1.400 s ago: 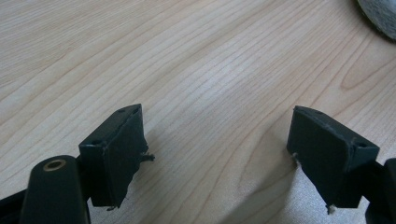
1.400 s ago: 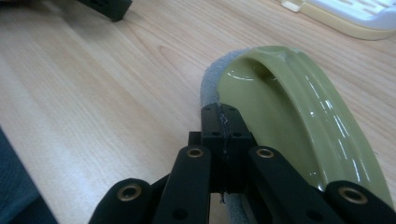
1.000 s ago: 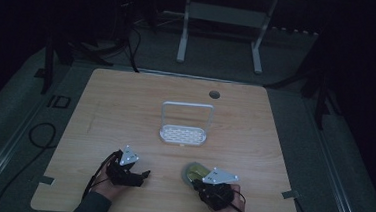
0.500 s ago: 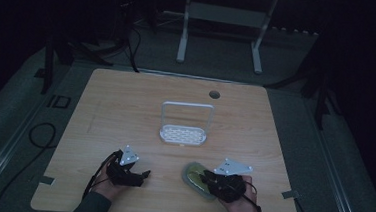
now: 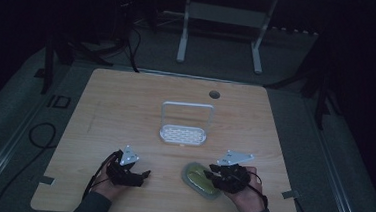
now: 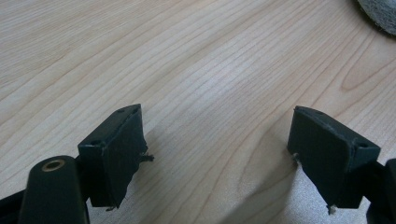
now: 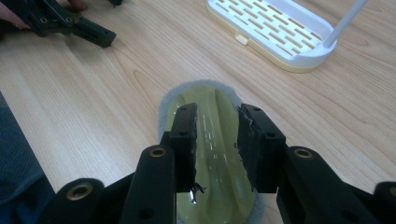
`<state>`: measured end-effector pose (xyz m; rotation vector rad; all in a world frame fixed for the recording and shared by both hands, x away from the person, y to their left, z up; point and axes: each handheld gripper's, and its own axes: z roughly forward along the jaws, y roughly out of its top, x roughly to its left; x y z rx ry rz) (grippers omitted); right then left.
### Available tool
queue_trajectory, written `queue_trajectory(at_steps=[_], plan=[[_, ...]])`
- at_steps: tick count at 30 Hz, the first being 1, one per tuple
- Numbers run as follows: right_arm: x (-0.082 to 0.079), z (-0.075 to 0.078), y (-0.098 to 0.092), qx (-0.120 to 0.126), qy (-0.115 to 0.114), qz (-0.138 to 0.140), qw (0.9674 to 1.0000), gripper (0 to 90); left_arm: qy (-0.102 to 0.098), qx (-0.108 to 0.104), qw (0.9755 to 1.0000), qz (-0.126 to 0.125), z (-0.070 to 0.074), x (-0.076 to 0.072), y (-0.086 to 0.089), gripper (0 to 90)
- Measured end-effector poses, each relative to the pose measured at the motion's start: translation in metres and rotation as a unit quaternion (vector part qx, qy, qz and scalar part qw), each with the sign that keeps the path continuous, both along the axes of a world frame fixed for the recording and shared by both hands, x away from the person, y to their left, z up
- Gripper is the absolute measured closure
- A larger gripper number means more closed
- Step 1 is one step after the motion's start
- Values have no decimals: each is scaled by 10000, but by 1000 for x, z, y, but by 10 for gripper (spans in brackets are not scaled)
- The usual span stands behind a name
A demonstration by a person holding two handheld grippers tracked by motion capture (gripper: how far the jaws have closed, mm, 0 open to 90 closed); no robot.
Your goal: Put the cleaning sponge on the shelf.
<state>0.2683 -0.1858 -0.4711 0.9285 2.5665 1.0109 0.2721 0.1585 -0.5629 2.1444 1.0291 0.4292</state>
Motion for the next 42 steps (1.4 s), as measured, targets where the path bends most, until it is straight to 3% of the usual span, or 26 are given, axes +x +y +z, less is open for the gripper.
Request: queue_trajectory(at_steps=[6, 16, 19, 22, 29, 42], plan=[[4, 2, 3, -158, 95, 56, 9998, 644, -5, -12, 10000, 8, 0, 0, 0, 189], [12, 2, 11, -641, 289, 213, 9973, 622, 2, -1, 10000, 3, 0, 0, 0, 187], [13, 2, 11, -665, 301, 227, 9971, 622, 1, -3, 10000, 6, 0, 0, 0, 187], [18, 2, 16, -850, 459, 295, 9949, 619, -2, -21, 10000, 19, 0, 0, -1, 187], [20, 5, 23, -1047, 510, 440, 9922, 627, 2, -14, 10000, 11, 0, 0, -1, 187], [28, 3, 35, -1483, 804, 541, 9842, 607, -2, -16, 10000, 13, 0, 0, -1, 187]])
